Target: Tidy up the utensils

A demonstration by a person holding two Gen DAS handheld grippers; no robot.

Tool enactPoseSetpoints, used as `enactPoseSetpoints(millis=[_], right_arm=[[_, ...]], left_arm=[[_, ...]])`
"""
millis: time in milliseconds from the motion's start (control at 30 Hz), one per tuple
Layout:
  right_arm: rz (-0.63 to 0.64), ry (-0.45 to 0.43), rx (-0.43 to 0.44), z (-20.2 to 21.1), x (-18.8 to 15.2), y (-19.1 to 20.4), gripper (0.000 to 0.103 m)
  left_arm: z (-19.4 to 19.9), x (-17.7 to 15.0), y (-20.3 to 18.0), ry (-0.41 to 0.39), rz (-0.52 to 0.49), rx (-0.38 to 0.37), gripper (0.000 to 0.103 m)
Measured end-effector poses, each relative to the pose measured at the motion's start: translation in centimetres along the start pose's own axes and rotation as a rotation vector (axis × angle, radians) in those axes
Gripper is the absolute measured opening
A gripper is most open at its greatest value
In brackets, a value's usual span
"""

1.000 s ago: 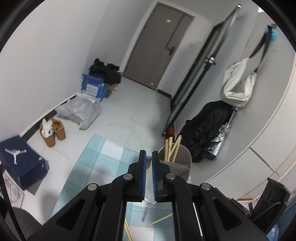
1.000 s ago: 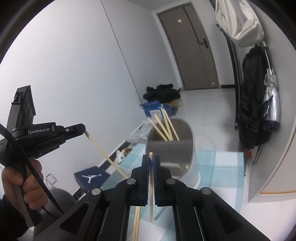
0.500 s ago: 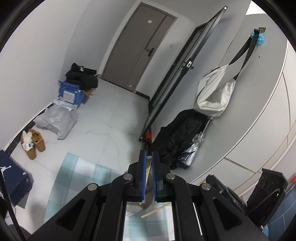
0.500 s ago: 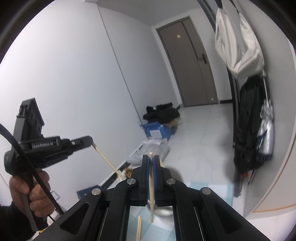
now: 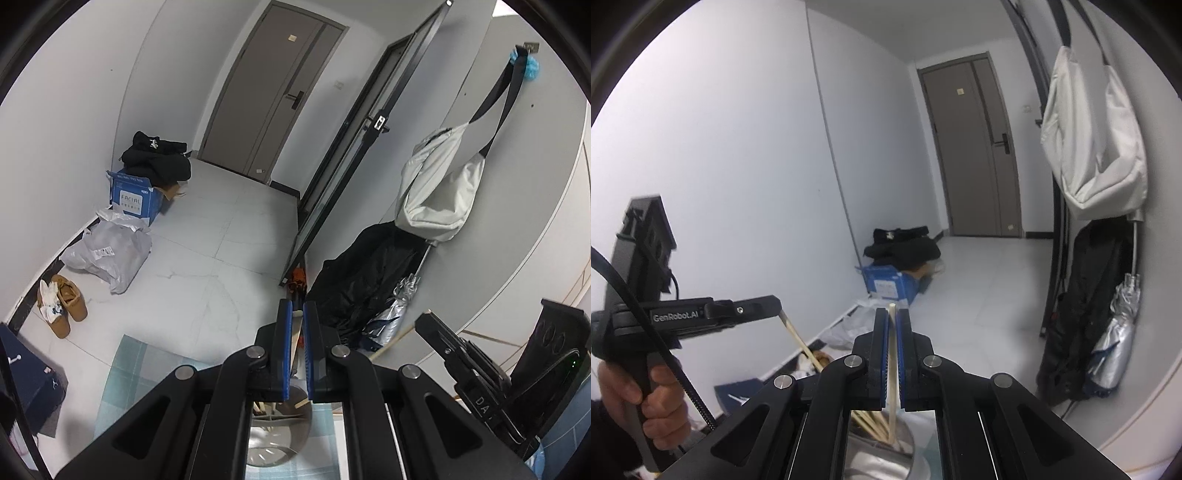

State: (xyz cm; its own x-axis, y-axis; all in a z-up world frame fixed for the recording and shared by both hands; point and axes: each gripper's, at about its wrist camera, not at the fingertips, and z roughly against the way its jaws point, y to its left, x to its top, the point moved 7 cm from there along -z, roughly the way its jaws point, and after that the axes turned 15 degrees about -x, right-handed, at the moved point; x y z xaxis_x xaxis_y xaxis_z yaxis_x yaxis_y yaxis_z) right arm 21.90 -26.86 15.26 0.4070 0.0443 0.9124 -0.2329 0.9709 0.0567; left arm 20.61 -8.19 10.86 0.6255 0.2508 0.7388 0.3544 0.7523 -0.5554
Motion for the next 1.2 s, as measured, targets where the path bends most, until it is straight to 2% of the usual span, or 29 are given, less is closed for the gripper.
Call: enactPoseSetpoints(millis=[167, 400, 500, 567, 633, 700, 867, 933, 1000, 1100, 1200], right_arm=[[0.057, 0.036, 0.007, -2.3, -1.3, 0.9, 0.003], [0.111, 0.163, 0.052, -5.7, -5.1, 2.0, 0.005], [0.112, 0.199, 0.061, -6.5, -6.6, 2.1, 0.007], [0.101, 0.216, 0.064, -6.8, -7.4, 2.2, 0.014], [0.073, 0.224, 0.074, -6.6, -7.9, 2.1, 0.019], [0.041, 0.222, 0.075, -6.1, -8.2, 1.9, 0.026], [0.0, 0.221, 0.05, -4.5, -9.0, 1.6, 0.029], [-0.015, 0.218, 0.044, -3.6, -9.2, 1.5, 0.034], [-0.037, 0.21, 0.04, -2.9, -9.3, 1.6, 0.038], [-0.048, 0.199, 0.033, -1.8, -9.6, 2.4, 0.04], [-0.046, 0.18, 0.028, -0.6, -9.9, 3.2, 0.048]], left_arm=[[-1.8, -0.9, 1.1, 0.076, 0.0, -0.002, 0.002], [-4.1, -3.1, 3.1, 0.206, 0.038, -0.021, 0.002], [-4.5, -3.7, 3.9, 0.239, 0.039, 0.013, 0.004], [-4.2, -3.6, 4.3, 0.232, 0.057, 0.002, 0.01], [-3.9, -3.4, 4.7, 0.22, 0.065, 0.016, 0.029], [-3.5, -3.3, 5.1, 0.199, 0.092, 0.023, 0.039], [-1.8, -3.4, 5.4, 0.159, 0.094, 0.086, 0.048], [-0.8, -3.7, 5.3, 0.132, 0.067, 0.126, 0.06], [0.0, -3.9, 5.4, 0.111, 0.053, 0.155, 0.066], [0.8, -4.3, 5.5, 0.108, 0.038, 0.194, 0.068], [2.0, -4.9, 5.5, 0.084, 0.025, 0.223, 0.072]])
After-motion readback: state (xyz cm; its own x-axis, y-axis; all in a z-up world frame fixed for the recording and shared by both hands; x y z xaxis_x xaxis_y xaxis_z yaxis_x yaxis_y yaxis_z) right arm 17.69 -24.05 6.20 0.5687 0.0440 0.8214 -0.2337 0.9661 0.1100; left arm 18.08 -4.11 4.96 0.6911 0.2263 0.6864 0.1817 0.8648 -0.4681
